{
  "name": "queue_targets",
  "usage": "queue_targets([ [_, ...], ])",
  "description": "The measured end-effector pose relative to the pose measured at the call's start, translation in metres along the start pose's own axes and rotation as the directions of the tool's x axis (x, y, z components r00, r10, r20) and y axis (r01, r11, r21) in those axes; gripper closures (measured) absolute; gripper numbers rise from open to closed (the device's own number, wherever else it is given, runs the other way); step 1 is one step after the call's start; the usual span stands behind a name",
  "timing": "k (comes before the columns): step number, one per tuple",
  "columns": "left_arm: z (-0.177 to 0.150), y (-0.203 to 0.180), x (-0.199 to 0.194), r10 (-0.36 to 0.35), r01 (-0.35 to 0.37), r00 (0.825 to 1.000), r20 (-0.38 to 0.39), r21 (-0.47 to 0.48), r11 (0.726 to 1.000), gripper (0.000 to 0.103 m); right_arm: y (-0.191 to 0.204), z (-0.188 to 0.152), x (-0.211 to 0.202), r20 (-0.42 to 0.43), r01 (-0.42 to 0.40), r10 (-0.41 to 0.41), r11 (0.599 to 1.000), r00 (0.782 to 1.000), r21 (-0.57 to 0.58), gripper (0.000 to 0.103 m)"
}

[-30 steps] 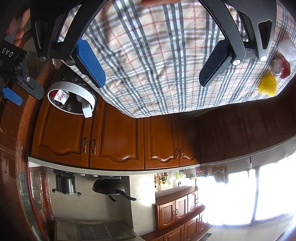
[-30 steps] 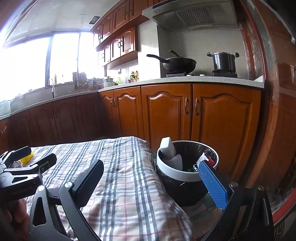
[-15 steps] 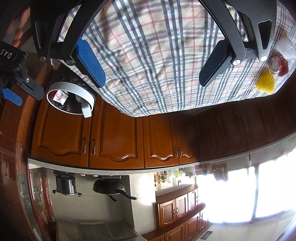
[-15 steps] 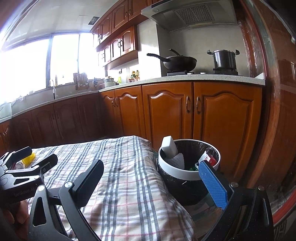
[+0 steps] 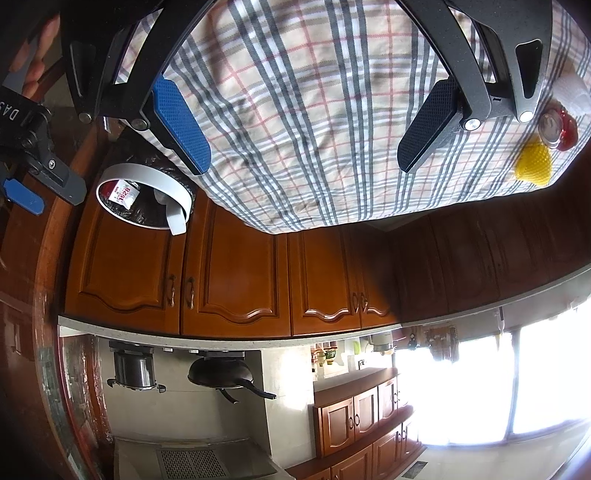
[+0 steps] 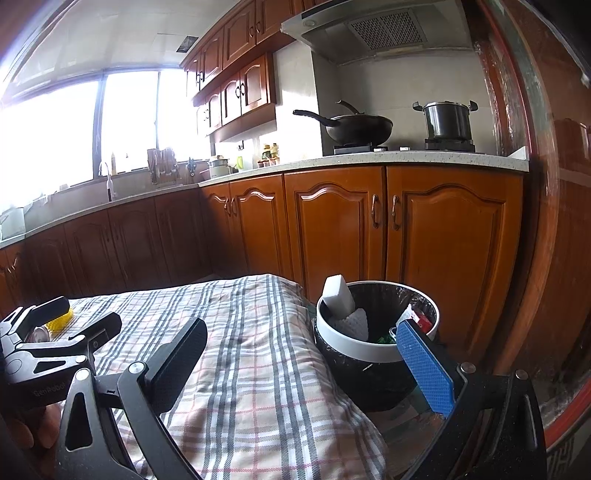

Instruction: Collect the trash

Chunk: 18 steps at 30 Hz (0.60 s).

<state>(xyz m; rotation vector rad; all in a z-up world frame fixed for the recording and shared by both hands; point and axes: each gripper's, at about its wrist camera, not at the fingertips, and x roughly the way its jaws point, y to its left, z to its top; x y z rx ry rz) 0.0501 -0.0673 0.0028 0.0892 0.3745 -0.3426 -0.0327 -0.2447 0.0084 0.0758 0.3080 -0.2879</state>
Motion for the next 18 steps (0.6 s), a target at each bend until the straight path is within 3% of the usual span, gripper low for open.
queue_targets([
  [18, 0.0019, 0.0007, 0.0010, -0.003, 0.003, 1.000, 0.000, 0.001, 1.000, 0.000, 0.0031, 0.0023, -0.0022, 0.003, -0.006, 0.006, 1.000, 1.000, 0.003, 0.000],
])
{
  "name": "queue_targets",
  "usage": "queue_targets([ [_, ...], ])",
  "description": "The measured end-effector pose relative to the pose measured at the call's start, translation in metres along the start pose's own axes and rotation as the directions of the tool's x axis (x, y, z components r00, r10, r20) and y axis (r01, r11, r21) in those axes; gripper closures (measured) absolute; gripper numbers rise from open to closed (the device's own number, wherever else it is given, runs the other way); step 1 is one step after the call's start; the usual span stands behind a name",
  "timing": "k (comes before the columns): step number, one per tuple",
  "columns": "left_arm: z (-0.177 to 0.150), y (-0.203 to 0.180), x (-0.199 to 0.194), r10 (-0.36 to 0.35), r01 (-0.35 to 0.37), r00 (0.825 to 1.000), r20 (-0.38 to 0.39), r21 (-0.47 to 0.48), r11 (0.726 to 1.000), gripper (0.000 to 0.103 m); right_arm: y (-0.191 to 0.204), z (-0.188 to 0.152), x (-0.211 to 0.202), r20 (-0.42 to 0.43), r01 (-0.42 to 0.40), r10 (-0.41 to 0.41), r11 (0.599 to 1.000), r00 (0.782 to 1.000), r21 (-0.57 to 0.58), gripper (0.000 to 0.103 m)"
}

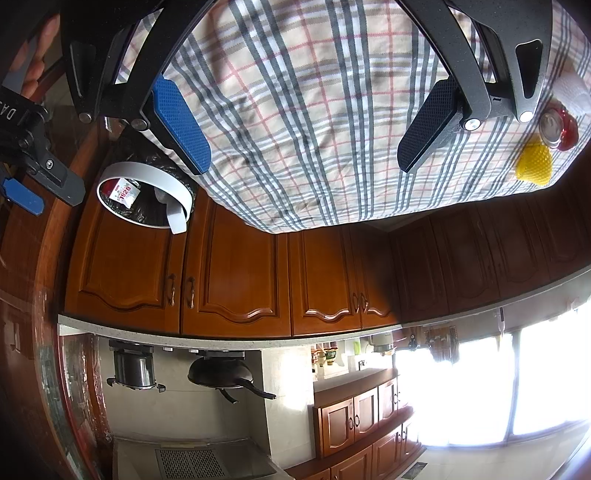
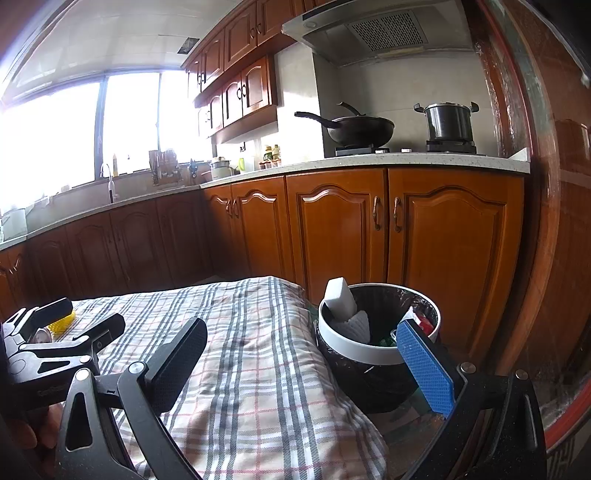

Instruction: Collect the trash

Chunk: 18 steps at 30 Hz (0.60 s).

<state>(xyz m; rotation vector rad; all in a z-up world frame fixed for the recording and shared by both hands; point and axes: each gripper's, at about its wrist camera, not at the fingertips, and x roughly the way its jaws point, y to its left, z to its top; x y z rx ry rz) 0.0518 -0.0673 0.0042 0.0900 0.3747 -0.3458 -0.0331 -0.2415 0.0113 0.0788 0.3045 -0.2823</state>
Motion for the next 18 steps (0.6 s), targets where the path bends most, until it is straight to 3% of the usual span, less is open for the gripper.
queue_targets([
  [18, 0.0013, -0.0003, 0.0008, -0.003, 0.003, 1.000, -0.002, -0.002, 1.000, 0.000, 0.0015, 0.0014, -0.0002, -0.001, -0.003, 0.003, 1.000, 1.000, 0.000, 0.000],
])
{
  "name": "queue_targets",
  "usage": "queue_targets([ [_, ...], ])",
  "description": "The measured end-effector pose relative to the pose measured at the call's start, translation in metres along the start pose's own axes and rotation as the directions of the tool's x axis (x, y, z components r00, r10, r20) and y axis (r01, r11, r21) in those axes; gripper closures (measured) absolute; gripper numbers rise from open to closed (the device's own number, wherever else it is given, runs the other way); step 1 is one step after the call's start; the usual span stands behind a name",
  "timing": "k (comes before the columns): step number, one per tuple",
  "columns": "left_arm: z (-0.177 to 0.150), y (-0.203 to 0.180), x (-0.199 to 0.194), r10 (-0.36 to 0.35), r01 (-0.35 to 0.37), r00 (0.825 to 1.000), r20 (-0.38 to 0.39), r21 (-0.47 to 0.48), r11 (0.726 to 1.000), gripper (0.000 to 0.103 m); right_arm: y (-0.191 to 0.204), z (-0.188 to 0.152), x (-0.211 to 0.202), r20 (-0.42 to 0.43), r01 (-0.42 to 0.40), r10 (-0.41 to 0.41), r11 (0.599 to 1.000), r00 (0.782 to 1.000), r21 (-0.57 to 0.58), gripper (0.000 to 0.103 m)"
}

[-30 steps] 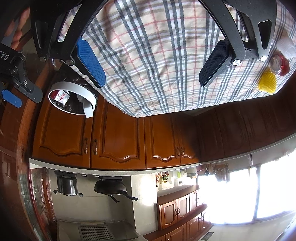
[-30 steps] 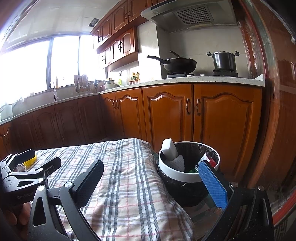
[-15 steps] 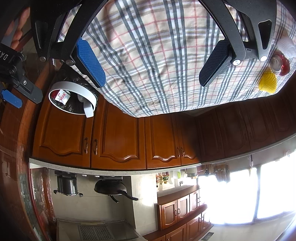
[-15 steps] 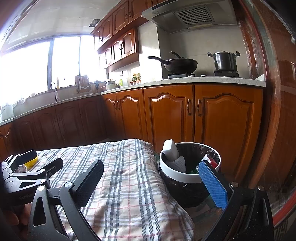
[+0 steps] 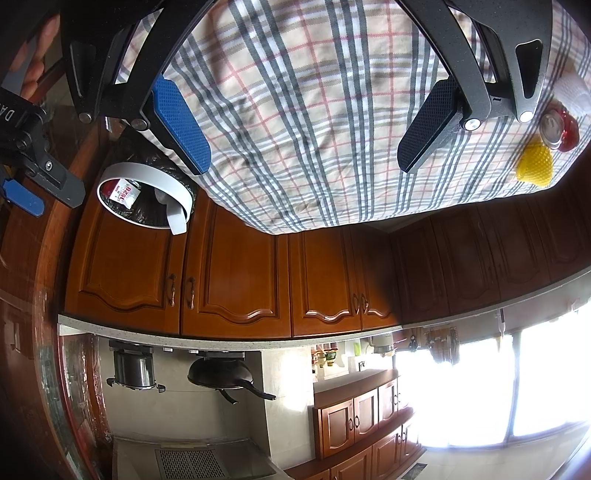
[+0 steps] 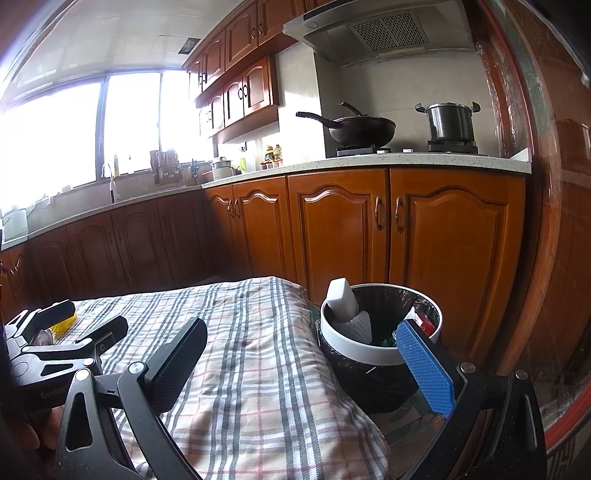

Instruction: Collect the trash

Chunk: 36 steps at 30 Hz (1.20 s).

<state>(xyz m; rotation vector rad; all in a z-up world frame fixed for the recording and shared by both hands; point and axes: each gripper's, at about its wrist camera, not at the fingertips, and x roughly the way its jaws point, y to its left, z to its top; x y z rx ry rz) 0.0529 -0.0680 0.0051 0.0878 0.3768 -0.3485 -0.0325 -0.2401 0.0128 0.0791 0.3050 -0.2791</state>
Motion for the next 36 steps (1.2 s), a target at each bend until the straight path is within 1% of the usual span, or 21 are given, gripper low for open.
queue_targets([
  [22, -0.0004, -0.0004, -0.0008, -0.001, 0.001, 1.000, -0.002, -0.003, 1.000, 0.000, 0.0005, 0.0001, 0.0003, -0.001, -0.006, 0.006, 1.000, 1.000, 0.000, 0.000],
  [36, -0.0019, 0.0036, 0.0051, -0.008, 0.008, 1.000, -0.029, -0.014, 1.000, 0.000, -0.0005, 0.0019, 0.0066, -0.023, -0.022, 0.022, 1.000, 0.999, 0.010, 0.000],
])
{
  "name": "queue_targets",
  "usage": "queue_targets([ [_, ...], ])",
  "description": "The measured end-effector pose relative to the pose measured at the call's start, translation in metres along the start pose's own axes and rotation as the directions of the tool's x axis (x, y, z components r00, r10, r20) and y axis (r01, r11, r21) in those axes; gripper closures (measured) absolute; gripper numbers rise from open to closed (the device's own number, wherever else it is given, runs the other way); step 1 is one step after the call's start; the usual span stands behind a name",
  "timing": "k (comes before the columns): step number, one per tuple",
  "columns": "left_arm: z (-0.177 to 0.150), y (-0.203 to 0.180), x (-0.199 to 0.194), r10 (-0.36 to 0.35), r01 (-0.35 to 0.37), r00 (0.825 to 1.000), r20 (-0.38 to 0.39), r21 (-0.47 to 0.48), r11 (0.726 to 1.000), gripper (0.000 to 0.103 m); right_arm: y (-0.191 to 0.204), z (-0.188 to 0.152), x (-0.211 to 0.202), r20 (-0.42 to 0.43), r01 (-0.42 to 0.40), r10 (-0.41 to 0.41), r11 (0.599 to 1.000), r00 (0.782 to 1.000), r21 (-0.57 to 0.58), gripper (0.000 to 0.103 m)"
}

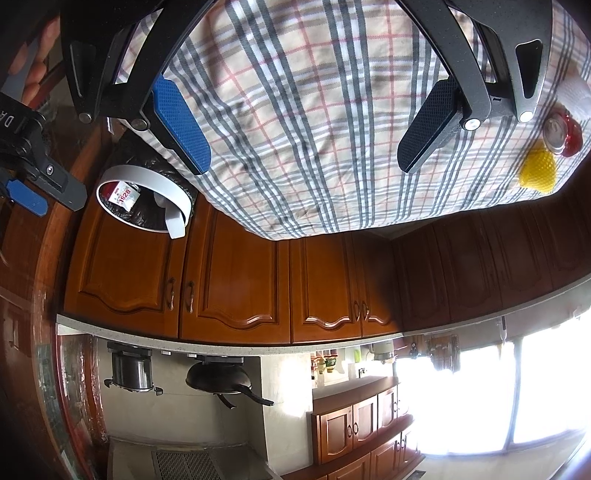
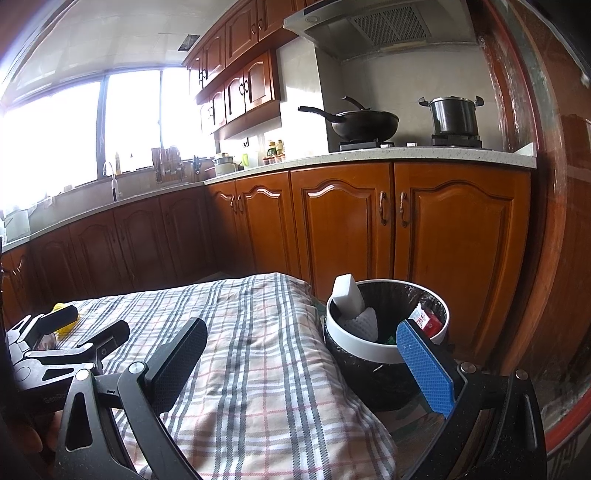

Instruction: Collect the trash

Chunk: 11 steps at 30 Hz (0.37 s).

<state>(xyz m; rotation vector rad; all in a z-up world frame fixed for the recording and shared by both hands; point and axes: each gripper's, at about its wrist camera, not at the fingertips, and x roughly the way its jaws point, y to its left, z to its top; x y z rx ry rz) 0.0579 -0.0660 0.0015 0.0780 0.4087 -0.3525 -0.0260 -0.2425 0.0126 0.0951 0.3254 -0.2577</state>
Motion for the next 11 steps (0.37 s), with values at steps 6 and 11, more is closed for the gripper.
queue_targets([
  [6, 0.0000, 0.0027, 0.0032, -0.009, 0.009, 1.000, -0.015, -0.011, 1.000, 0.000, 0.0006, -0.0002, 0.0035, -0.011, -0.006, 0.006, 1.000, 1.000, 0.003, 0.000],
  [11, -0.0018, 0.0080, 0.0073, -0.021, 0.020, 0.999, -0.035, -0.026, 0.999, 0.000, 0.0024, -0.0007, 0.0077, -0.026, -0.017, 0.017, 1.000, 1.000, 0.004, 0.000],
])
